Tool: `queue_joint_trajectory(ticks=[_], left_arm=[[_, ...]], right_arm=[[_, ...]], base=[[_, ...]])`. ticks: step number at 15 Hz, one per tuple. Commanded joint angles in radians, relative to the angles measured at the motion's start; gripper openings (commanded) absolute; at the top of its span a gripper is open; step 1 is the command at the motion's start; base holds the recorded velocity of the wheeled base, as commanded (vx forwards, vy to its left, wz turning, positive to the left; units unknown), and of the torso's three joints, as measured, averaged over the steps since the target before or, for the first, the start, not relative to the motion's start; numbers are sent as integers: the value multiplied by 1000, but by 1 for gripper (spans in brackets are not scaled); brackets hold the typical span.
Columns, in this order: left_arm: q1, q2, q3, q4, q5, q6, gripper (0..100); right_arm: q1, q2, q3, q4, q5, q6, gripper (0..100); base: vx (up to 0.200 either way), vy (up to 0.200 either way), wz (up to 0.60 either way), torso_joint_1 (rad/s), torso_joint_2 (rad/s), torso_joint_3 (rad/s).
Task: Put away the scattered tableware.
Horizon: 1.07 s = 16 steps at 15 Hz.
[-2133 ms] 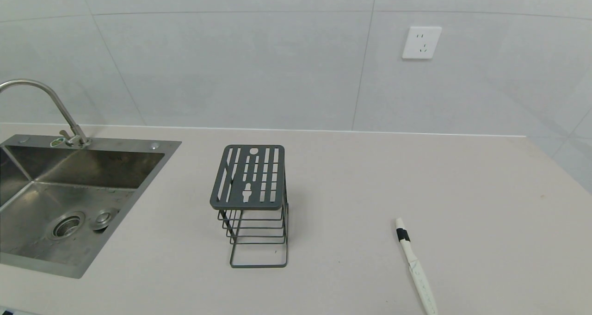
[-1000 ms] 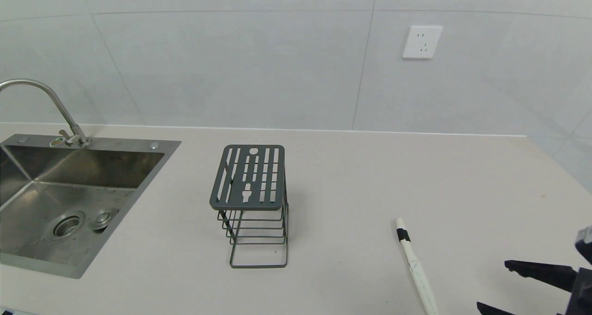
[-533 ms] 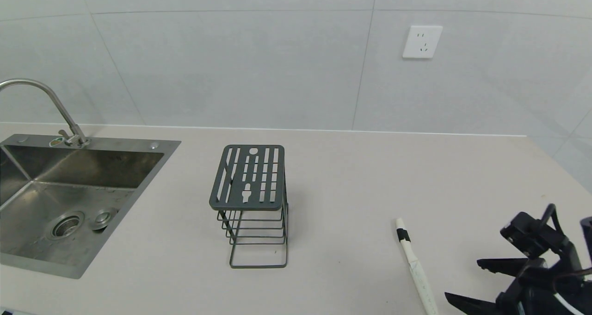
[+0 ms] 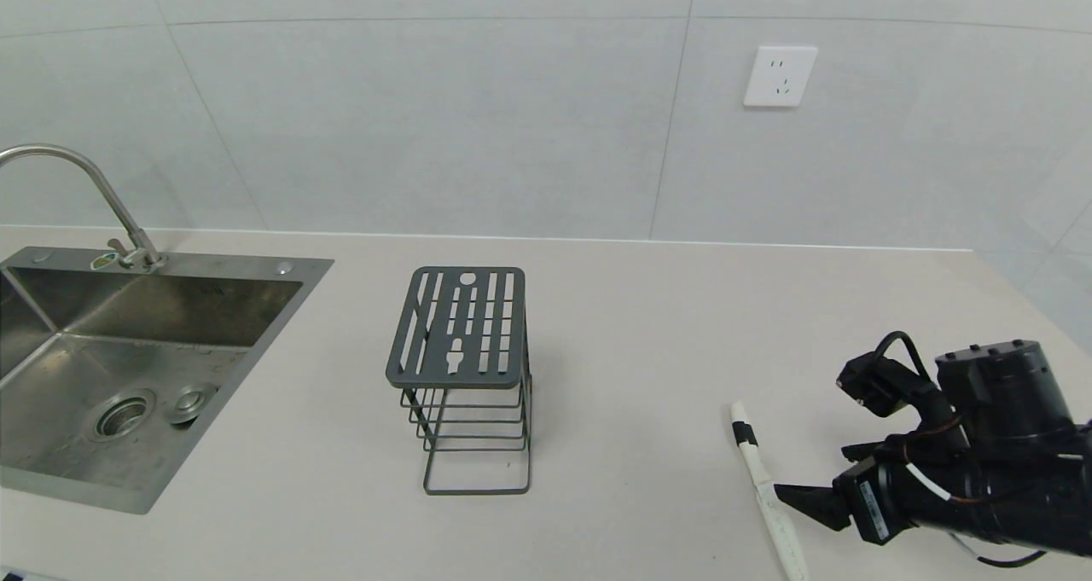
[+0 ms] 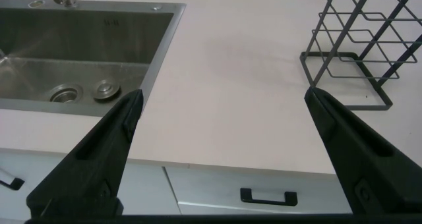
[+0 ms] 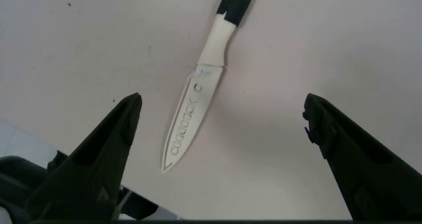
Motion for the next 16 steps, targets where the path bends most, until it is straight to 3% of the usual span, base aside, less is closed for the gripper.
queue_joint_trajectory(ticks=[1,6,16], left_arm=[[0,1,0,0,0,0,100],[0,1,0,0,0,0,100],[0,1,0,0,0,0,100]], right_arm=[[21,69,-17,-6,-23,8,100],[161,129,-38,-6,-89,143,100],[166,257,-54,-87,-216,147,100]], base=[[0,0,0,0,0,0],[0,0,0,0,0,0],[0,0,0,0,0,0]])
